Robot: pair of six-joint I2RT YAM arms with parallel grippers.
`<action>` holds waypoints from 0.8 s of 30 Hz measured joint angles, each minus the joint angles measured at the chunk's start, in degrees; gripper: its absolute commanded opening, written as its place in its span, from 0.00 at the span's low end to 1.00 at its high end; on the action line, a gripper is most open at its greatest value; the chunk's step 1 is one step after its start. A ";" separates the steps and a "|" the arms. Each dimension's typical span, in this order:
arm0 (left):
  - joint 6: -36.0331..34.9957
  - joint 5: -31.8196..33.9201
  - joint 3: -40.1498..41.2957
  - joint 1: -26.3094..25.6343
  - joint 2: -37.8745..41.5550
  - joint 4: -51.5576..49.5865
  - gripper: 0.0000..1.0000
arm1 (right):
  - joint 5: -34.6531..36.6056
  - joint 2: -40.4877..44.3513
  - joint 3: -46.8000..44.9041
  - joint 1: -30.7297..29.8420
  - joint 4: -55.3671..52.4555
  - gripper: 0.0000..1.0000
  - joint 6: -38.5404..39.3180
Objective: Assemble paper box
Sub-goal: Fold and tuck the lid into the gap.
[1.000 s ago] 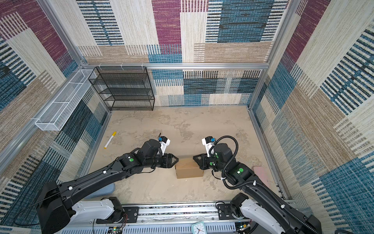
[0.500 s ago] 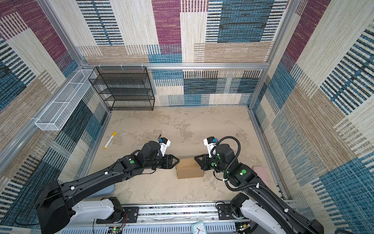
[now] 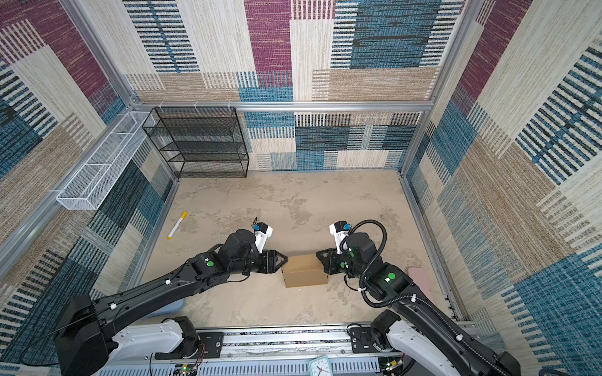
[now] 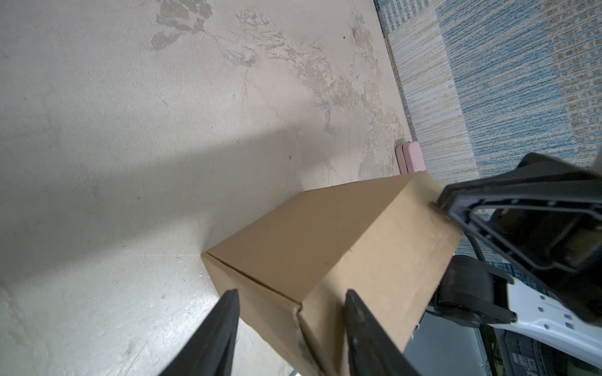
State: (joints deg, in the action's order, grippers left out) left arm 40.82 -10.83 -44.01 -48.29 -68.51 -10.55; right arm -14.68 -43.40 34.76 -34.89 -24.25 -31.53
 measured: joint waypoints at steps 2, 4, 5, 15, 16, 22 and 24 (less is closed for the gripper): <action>0.22 0.02 0.76 -0.11 0.02 0.90 0.54 | -0.50 1.03 -2.71 0.00 1.97 0.11 -1.03; 1.18 -0.07 1.62 -0.11 0.00 2.10 0.54 | -0.72 2.05 -4.61 0.00 3.98 0.11 -1.88; 1.25 -0.24 2.12 -0.11 -0.02 2.89 0.54 | -0.72 2.60 -5.68 0.02 5.16 0.11 -2.38; 2.64 0.28 3.52 -0.59 1.01 5.33 0.56 | 0.28 6.10 -8.68 0.00 7.61 0.11 -4.87; 2.62 0.57 2.99 -0.66 1.51 3.87 0.56 | 0.33 6.21 -8.26 -0.02 7.08 0.13 -5.09; 1.31 4.79 -0.76 -0.55 3.28 -4.09 0.60 | 3.21 5.46 -1.70 0.07 1.36 0.15 -4.22; 0.94 4.90 -0.92 -0.57 3.28 -4.79 0.60 | 3.82 5.09 -0.20 0.02 0.66 0.15 -3.41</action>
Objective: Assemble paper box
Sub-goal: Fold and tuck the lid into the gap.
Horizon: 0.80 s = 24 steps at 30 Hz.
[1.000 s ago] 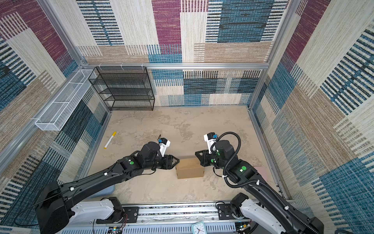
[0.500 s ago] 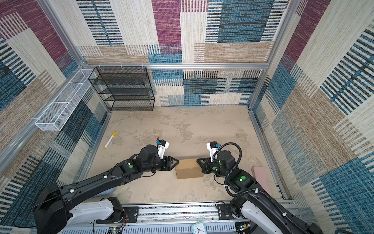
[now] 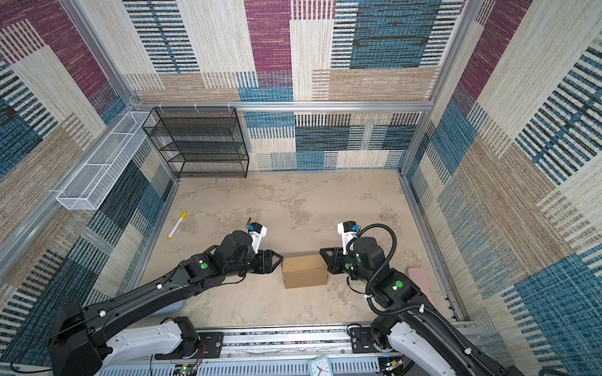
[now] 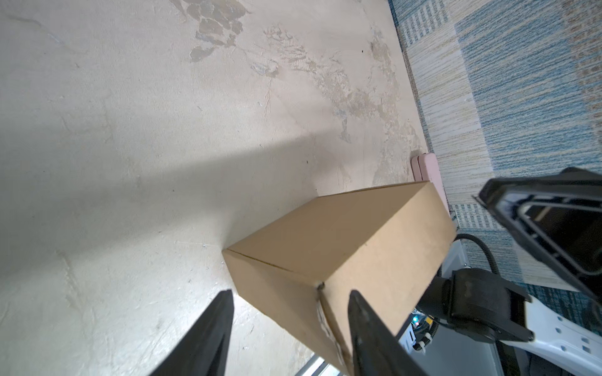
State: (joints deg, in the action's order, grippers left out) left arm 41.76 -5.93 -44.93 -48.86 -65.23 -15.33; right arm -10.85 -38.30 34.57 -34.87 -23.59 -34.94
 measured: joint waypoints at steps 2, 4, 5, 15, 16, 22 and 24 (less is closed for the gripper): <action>-0.13 0.24 0.07 0.00 0.00 -1.01 0.60 | 1.03 -0.28 0.20 0.00 -0.52 0.15 0.55; -0.13 0.46 0.57 0.00 0.04 -1.16 0.60 | 0.94 -0.74 -0.74 0.00 -0.42 0.14 0.55; -0.11 0.70 0.92 0.00 0.11 -1.16 0.60 | 0.83 -0.90 -1.55 0.00 -0.31 0.13 0.50; 1.46 -0.52 3.28 0.00 2.60 -0.94 0.60 | -1.79 1.16 -8.04 0.02 5.97 0.12 -2.16; 1.55 -0.76 3.28 0.00 2.84 -0.87 0.60 | -1.97 1.46 -8.15 0.02 5.99 0.12 -2.34; 2.67 -2.23 3.61 -0.28 5.51 0.20 0.60 | -2.51 4.44 -8.22 0.00 3.28 0.11 -2.75; 3.08 -2.45 4.04 -0.42 6.40 0.55 0.60 | -2.67 5.81 -8.46 -0.04 2.25 0.11 -3.34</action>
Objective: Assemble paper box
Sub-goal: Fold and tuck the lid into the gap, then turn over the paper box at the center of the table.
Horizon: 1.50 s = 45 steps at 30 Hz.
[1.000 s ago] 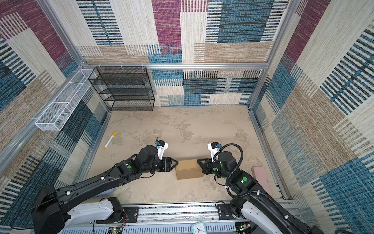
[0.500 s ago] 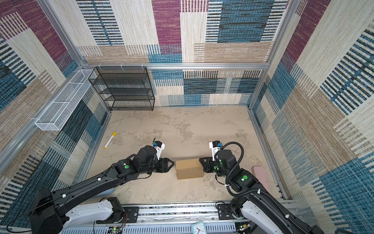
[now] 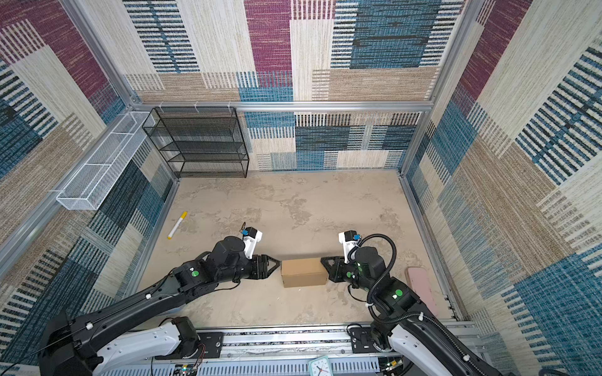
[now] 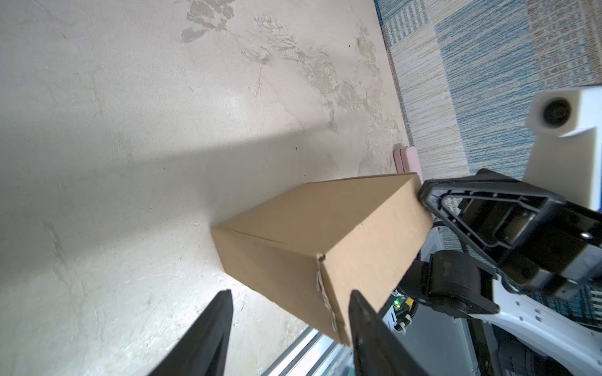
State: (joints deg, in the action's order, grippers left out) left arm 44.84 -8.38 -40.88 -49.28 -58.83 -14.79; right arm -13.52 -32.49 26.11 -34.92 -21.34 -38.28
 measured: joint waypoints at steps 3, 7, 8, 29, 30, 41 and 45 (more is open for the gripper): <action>0.61 -0.66 1.38 -0.81 1.11 1.11 0.60 | -0.42 1.70 -1.18 -0.11 -0.09 0.11 -0.50; 1.55 -0.98 3.76 -2.21 1.51 2.10 0.60 | -0.44 3.54 -2.43 -0.48 0.48 0.10 -1.14; 1.73 -1.01 4.31 -2.49 1.64 2.58 0.60 | -0.44 3.87 -2.51 -0.63 0.37 0.10 -1.38; 7.50 0.68 11.96 -8.07 4.81 10.67 0.60 | 6.91 4.15 -6.84 -10.58 5.60 0.07 -6.88; 7.50 0.70 12.33 -8.24 4.87 11.10 0.59 | 7.72 4.17 -7.19 -11.30 6.27 0.07 -7.54; 8.09 5.33 15.98 -9.51 6.01 3.74 0.60 | 9.97 3.56 -9.73 -17.00 -8.48 0.13 -12.11; 7.82 8.33 15.06 -9.49 7.74 1.62 0.63 | 11.13 1.55 -8.37 -17.14 -7.63 0.26 -12.41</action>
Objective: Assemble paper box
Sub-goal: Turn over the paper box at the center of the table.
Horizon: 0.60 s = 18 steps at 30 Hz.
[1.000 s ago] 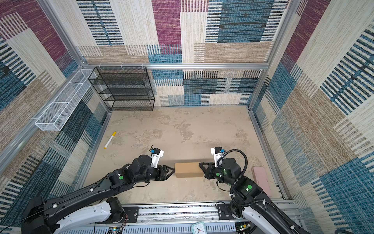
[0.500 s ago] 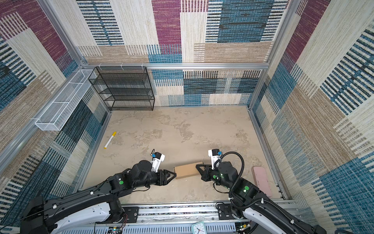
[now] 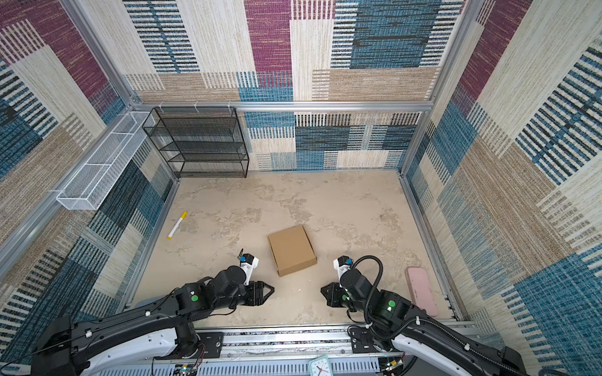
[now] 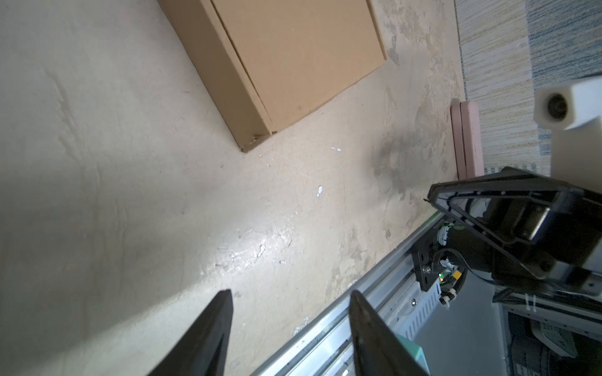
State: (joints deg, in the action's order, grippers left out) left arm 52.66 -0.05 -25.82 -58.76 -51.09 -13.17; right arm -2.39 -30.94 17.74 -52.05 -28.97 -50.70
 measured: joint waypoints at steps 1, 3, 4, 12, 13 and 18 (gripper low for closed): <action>-0.44 0.85 -0.96 0.07 0.11 -0.57 0.65 | 0.09 -0.98 0.42 0.00 0.48 0.32 0.02; -2.23 2.36 -3.58 0.50 -0.39 -1.66 0.74 | 0.63 -3.41 1.92 0.00 1.66 0.49 1.18; -3.61 3.37 -5.66 1.03 -1.22 -2.27 0.80 | 1.14 -5.03 3.28 0.00 2.56 0.57 2.01; -16.76 7.89 -16.37 11.65 -6.29 -4.68 0.99 | 10.43 -17.75 17.20 1.95 10.51 1.00 15.47; -18.38 8.46 -17.11 13.53 -6.32 -4.61 0.99 | 11.17 -18.73 18.21 3.45 11.04 1.00 16.81; -24.63 9.33 -18.64 23.32 -6.08 -3.48 0.99 | 12.85 -20.35 19.71 14.51 16.65 1.00 23.39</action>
State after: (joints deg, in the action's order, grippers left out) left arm 28.03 9.28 -44.47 -35.44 -57.17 -16.64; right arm 10.46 -51.29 37.45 -37.54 -12.32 -27.31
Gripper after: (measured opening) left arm 0.990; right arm 0.996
